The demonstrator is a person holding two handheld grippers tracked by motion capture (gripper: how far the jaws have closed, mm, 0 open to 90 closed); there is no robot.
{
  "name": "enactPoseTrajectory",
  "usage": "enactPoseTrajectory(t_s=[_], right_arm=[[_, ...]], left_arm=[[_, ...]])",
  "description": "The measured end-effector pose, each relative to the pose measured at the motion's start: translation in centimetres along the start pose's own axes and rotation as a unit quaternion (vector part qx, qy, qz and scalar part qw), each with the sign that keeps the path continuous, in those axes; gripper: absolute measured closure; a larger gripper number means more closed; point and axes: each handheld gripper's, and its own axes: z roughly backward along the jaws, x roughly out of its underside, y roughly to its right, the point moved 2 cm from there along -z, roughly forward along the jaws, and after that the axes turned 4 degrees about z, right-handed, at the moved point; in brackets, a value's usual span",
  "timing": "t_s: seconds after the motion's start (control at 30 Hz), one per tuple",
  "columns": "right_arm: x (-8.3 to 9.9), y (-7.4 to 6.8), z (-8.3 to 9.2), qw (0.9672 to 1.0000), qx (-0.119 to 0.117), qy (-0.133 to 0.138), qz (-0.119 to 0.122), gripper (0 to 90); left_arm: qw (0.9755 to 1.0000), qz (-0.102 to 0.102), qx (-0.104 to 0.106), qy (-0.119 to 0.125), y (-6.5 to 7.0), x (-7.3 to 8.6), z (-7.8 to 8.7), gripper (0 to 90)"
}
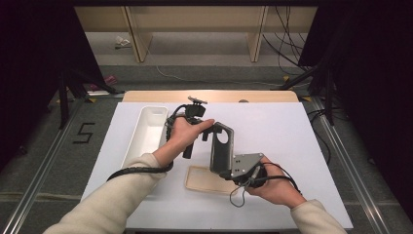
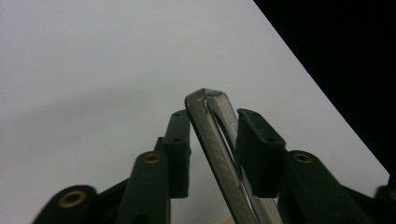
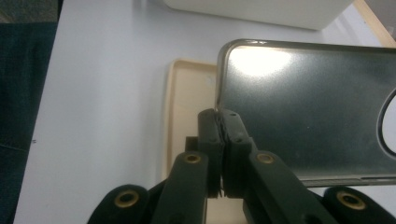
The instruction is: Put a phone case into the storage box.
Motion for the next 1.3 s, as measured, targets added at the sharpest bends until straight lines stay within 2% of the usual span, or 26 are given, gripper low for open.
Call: enactPoseTrajectory(t_s=[0.17,0.37,0.47,0.67,0.7,0.73,0.77,0.8,0.87,0.93,1.0,1.07,1.1,1.13,1.2,1.3], right_arm=[[-0.1,0.0,0.0,1.0,0.002,-0.001,0.002,89.0],[0.0,-0.1,-0.1,1.0,0.001,-0.006,0.004,89.0],[0.0,-0.2,-0.2,0.9999,0.002,-0.012,0.007,89.0],[0.4,0.0,-0.8,0.9995,0.008,-0.027,0.014,88.5],[0.4,0.0,-0.8,0.9994,0.009,-0.03,0.012,89.3],[0.4,0.0,-0.8,0.9993,0.01,-0.034,0.009,89.5],[0.4,0.1,-0.7,0.9994,0.015,-0.031,0.009,89.4],[0.4,0.1,-0.6,0.9994,0.013,-0.031,0.002,88.5],[0.4,0.3,-0.4,0.9994,0.024,-0.025,-0.003,84.1],[0.5,0.5,-0.2,0.9989,0.04,-0.02,-0.013,79.0],[0.5,0.7,0.0,0.9978,0.059,-0.011,-0.026,68.3],[0.7,1.1,0.3,0.9946,0.089,0.002,-0.053,58.9],[0.7,1.2,0.5,0.9933,0.096,0.007,-0.063,54.8],[0.8,1.5,0.6,0.991,0.108,0.018,-0.077,49.1],[1.0,1.9,0.9,0.9872,0.118,0.026,-0.104,40.9],[1.3,2.2,1.2,0.9813,0.124,0.042,-0.141,31.0]], left_arm=[[1.0,-0.006,-0.002,0.001,0.0,0.0,0.0,62.5],[0.9999,-0.01,-0.009,0.0,0.0,0.1,0.0,69.9],[1.0,-0.004,-0.001,0.004,0.2,0.0,0.2,72.3],[0.9996,-0.007,0.018,0.021,1.1,0.1,0.8,80.3],[0.9994,-0.02,0.016,0.024,1.4,0.2,1.0,81.2],[0.9984,-0.048,-0.005,0.03,1.6,0.3,1.1,81.5],[0.9973,-0.064,-0.011,0.035,1.8,0.4,1.2,81.6],[0.997,-0.065,-0.006,0.041,2.0,0.4,1.3,81.7],[0.9963,-0.068,0.002,0.052,2.2,0.5,1.6,81.7],[0.9934,-0.094,-0.006,0.066,2.4,0.6,2.0,81.7],[0.9918,-0.102,-0.006,0.077,2.5,0.7,2.4,81.7],[0.9892,-0.116,-0.008,0.089,2.4,0.8,2.8,81.7],[0.9868,-0.129,-0.009,0.098,2.3,0.9,3.0,81.7],[0.9858,-0.131,-0.011,0.105,2.2,1.0,3.2,81.7],[0.9831,-0.14,-0.013,0.117,2.0,1.2,3.6,81.7],[0.9807,-0.145,-0.012,0.131,1.6,1.6,4.2,81.7]])
